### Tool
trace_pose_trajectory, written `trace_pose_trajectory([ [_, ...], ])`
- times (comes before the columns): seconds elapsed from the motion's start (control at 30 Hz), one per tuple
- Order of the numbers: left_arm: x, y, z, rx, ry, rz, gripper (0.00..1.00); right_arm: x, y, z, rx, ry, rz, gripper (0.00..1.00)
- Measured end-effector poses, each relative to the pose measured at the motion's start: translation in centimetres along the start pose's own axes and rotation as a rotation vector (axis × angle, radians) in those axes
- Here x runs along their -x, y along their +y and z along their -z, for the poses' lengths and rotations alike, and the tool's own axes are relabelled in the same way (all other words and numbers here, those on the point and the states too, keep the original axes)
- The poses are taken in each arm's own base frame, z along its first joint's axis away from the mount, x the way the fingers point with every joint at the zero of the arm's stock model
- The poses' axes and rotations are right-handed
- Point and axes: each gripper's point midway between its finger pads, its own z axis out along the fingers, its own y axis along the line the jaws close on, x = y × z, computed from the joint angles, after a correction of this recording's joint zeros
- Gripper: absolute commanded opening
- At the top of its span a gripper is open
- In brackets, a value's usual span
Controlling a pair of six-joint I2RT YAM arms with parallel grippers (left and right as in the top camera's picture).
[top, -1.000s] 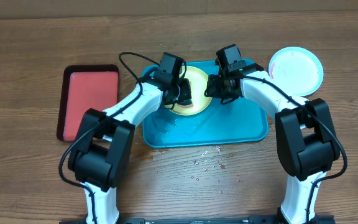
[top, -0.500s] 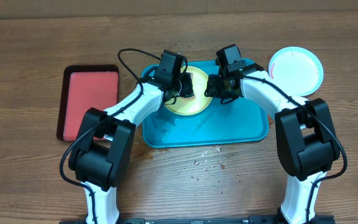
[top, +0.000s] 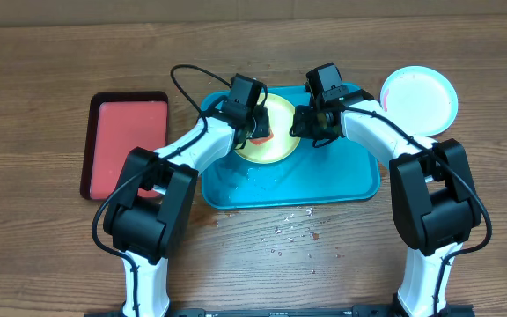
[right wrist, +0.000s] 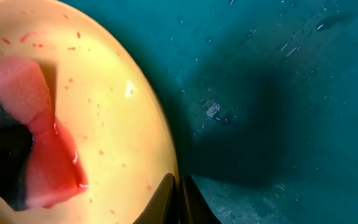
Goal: Clean dirty plates on tray and stack at the side
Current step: 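Scrub the yellow plate with the left-held sponge while right gripper holds it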
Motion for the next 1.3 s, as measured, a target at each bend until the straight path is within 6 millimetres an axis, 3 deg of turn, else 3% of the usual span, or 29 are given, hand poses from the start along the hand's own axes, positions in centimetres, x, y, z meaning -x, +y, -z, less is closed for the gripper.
trace_pose_trajectory([
  [0.2, 0.8, 2.7, 1.3, 0.153, -0.042, -0.022, 0.04, 0.0, 0.0, 0.0, 0.002, 0.002, -0.001, 0.04],
  [0.33, 2.4, 3.1, 2.7, 0.179, -0.102, -0.028, 0.04, 0.0, 0.1, 0.0, 0.003, 0.001, 0.0, 0.04],
  [0.6, 4.1, -2.3, 3.2, -0.09, -0.146, 0.057, 0.05, 0.1, 0.1, 0.0, 0.006, -0.003, 0.001, 0.04],
  [0.8, 3.4, -4.3, 2.2, -0.149, -0.137, 0.078, 0.04, 0.1, 0.1, 0.0, 0.005, -0.003, 0.0, 0.04],
  [1.0, 1.2, -2.9, -1.4, -0.096, -0.082, 0.091, 0.04, 0.1, 0.1, 0.0, 0.005, -0.002, 0.0, 0.04],
  [1.17, 1.5, -1.9, -1.4, -0.044, -0.1, 0.08, 0.04, 0.1, 0.1, -0.1, 0.006, -0.002, 0.001, 0.04],
  [1.3, 2.2, 0.2, -1.3, 0.049, -0.127, 0.067, 0.04, 0.1, 0.2, -0.1, 0.009, -0.003, 0.001, 0.04],
])
